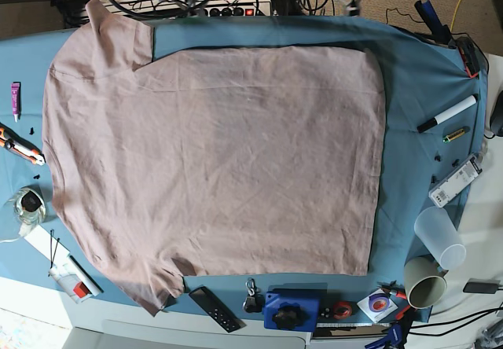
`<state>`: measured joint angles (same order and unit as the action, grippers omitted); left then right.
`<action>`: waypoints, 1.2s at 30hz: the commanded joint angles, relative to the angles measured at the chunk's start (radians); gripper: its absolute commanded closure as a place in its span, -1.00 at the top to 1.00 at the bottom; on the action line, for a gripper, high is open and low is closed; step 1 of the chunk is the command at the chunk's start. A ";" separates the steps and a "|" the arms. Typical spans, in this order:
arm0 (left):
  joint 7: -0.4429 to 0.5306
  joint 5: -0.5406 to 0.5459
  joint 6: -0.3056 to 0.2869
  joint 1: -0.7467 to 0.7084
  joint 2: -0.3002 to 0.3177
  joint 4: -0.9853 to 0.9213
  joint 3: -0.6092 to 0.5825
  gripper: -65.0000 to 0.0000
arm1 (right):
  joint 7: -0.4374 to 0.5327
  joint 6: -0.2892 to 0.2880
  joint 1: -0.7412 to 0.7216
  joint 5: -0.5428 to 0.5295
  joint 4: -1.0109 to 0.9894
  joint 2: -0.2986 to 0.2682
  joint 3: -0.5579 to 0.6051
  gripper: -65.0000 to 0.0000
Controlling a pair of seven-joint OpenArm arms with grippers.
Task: Fold the T-shirt properly
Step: 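Move both grippers in toward the shirt's shoulder corners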
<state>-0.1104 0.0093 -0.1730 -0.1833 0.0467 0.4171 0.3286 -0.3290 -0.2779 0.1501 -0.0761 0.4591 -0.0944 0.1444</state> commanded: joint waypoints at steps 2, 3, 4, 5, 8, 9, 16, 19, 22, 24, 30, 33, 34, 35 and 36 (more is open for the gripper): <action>0.005 0.001 -0.003 -0.041 0.027 0.043 0.001 -1.00 | -0.024 -0.005 0.000 -0.028 0.006 -0.023 0.000 -1.00; 0.002 0.001 -0.003 -0.062 0.038 0.066 0.001 -1.00 | -0.040 -0.005 0.003 -0.046 0.008 -0.033 0.000 -1.00; 0.001 0.001 -0.003 -0.085 0.048 0.093 0.001 -1.00 | -0.055 -0.005 0.007 -0.064 0.014 -0.043 0.000 -1.00; -0.004 0.001 -0.003 -0.107 0.057 0.120 0.001 -1.00 | -0.070 -0.005 0.017 -0.079 0.027 -0.052 0.000 -1.00; -0.005 0.002 -0.003 -0.182 0.077 0.213 0.001 -1.00 | -0.109 -0.005 0.067 -0.116 0.099 -0.082 0.000 -1.00; -0.005 0.002 -0.003 -0.207 0.081 0.248 0.001 -1.00 | -0.116 -0.005 0.090 -0.124 0.132 -0.092 0.000 -1.00; -0.111 0.058 -0.003 -0.374 0.094 0.521 0.001 -1.00 | -0.235 -0.005 0.287 -0.199 0.430 -0.167 -0.002 -1.00; -0.159 0.108 -0.003 -0.450 0.095 0.645 0.002 -1.00 | -0.279 -0.005 0.377 -0.206 0.575 -0.201 -0.002 -1.00; -0.226 0.172 -0.003 -0.532 0.095 0.783 0.002 -1.00 | -0.313 -0.005 0.478 -0.207 0.737 -0.240 -0.003 -1.00; -0.251 0.203 -0.003 -0.586 0.095 0.873 0.002 -1.00 | -0.329 -0.005 0.544 -0.212 0.840 -0.256 -0.019 -1.00; -0.327 0.256 -0.002 -0.744 0.095 1.152 0.002 -1.00 | -0.435 -0.006 0.732 -0.347 1.115 -0.257 -0.202 -1.00; -0.346 0.267 0.002 -0.812 0.095 1.286 0.002 -1.00 | -0.457 -0.045 0.800 -0.401 1.219 -0.257 -0.317 -1.00; -0.346 0.271 0.010 -0.831 0.095 1.329 0.002 -1.00 | -0.463 -0.062 0.816 -0.420 1.249 -0.257 -0.356 -1.00; -0.346 0.273 0.022 -0.847 0.095 1.373 0.002 -1.00 | -0.473 -0.077 0.829 -0.444 1.278 -0.256 -0.396 -1.00; -0.346 0.273 0.034 -0.861 0.095 1.416 0.002 -1.00 | -0.487 -0.092 0.838 -0.469 1.308 -0.253 -0.436 -1.00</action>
<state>-0.4717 0.2783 -0.1425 -1.0237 0.1364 1.8194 0.3271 -0.8227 -0.3660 0.9752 -0.5377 1.7535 -0.3401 -0.2863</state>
